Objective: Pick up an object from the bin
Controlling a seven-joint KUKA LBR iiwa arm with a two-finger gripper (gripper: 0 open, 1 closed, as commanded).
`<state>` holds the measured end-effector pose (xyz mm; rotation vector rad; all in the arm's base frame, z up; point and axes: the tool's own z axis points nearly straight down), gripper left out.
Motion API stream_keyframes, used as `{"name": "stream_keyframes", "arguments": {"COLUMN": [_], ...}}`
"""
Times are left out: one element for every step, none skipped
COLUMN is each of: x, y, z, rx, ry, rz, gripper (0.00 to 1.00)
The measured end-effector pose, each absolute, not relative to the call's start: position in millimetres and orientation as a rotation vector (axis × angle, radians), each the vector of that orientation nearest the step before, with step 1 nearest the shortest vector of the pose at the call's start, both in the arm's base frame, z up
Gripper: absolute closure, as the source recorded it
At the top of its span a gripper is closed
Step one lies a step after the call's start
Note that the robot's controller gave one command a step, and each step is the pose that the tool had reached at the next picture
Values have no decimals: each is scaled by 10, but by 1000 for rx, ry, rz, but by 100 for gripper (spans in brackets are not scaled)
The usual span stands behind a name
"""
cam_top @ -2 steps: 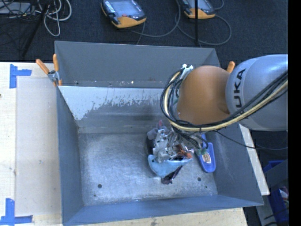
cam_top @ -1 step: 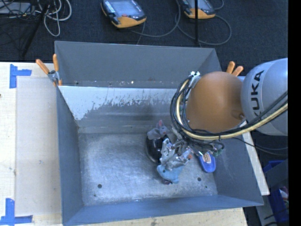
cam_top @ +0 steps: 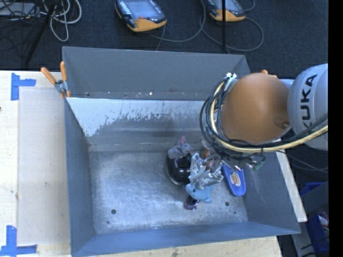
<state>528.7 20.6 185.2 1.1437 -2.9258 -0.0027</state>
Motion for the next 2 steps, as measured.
{"name": "stream_keyframes", "arguments": {"x": [5373,5257], "y": [321,322], "z": [1549,1759], "rx": [847,941], "ry": [-3034,-2985], "rz": [4,-8], "gripper": [100,100]}}
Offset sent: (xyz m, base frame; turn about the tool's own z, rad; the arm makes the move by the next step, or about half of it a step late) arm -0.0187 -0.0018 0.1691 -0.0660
